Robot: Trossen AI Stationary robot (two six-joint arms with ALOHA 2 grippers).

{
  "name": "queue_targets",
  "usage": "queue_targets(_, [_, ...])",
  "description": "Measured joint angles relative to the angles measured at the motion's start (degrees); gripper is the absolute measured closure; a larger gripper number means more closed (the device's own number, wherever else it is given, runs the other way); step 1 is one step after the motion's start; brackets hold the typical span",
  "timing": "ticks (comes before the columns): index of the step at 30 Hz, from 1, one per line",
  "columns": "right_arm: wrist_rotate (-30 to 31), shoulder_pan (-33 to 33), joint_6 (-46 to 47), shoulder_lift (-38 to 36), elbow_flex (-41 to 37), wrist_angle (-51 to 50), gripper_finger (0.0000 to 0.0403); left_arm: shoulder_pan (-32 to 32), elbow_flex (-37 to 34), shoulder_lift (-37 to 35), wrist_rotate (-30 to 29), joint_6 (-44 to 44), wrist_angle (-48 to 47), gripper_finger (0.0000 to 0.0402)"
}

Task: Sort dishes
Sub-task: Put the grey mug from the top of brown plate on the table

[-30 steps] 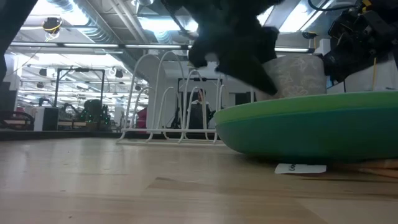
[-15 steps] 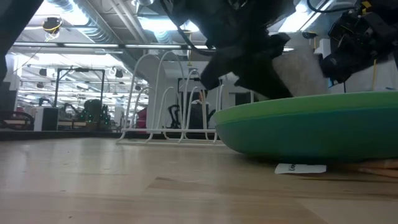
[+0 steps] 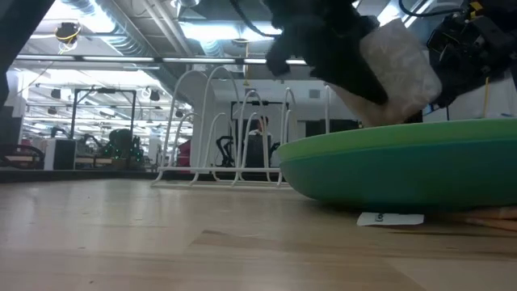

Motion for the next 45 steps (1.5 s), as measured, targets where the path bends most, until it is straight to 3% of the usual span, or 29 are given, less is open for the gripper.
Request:
queue_targets(12, [0.0, 0.0, 0.0, 0.0, 0.0, -1.2, 0.0258, -2.3, 13.8, -0.1, 0.0, -18.9, -27.8, 0.0394])
queue_targets(22, [0.0, 0.0, 0.0, 0.0, 0.0, -1.1, 0.0258, -4.1, 15.5, -0.2, 0.0, -40.1, -52.2, 0.0394])
queue_targets(38, [0.0, 0.0, 0.3, 0.0, 0.0, -1.6, 0.0258, -11.2, 15.0, -0.9, 1.6, -58.7, -61.0, 0.0394])
queue_targets(45, [0.0, 0.0, 1.3, 0.0, 0.0, -2.1, 0.0258, -11.6, 9.9, -10.0, -3.4, -68.8, -61.5, 0.0394])
